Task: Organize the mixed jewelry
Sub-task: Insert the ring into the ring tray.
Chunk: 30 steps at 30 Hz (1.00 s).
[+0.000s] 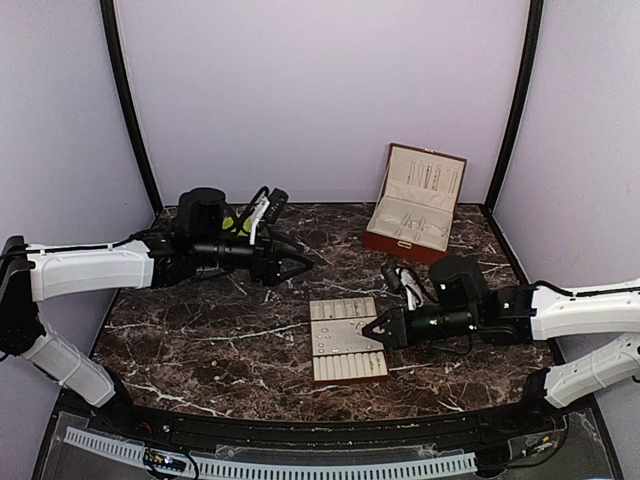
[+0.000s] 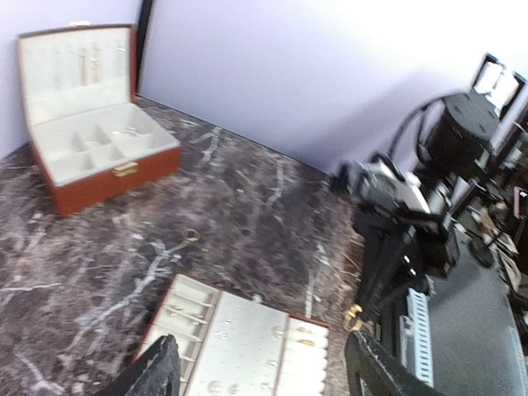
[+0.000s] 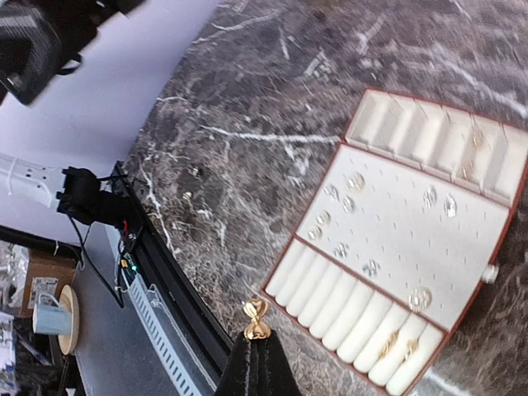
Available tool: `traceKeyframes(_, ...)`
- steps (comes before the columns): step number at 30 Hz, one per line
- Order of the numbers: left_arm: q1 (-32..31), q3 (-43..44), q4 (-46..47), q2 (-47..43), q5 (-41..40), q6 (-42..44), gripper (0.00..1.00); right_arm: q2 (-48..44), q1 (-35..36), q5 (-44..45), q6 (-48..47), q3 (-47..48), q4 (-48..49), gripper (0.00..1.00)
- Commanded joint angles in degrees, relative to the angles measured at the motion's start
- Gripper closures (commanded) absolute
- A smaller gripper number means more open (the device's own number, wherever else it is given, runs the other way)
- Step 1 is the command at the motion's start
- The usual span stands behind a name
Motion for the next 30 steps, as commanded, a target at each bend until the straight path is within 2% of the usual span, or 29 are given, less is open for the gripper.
traceKeyframes(1,1.9,-2.2,-0.2,-5.0,-13.4,-2.7,0.28,0.5,5.1,12.0,13.3,-2.6,-5.5,1.0)
traceKeyframes(5,2.2,-3.3,-0.4,-6.8,-16.9,-2.9,0.27,3.8,7.9,16.5,19.9,-2.4,-7.3,1.0)
traceKeyframes(10,2.2,-3.4,-0.9,-7.6,-17.4,-3.2,0.26,8.6,9.9,17.6,23.5,-0.9,-7.8,1.0)
traceKeyframes(25,2.2,-3.6,-1.0,-8.6,-17.6,-3.4,0.26,18.7,10.1,20.5,22.7,7.8,-16.1,1.0)
traceKeyframes(30,2.2,-3.6,-1.1,-8.5,-17.6,-3.4,0.25,19.4,10.1,21.2,23.3,8.7,-17.9,1.0)
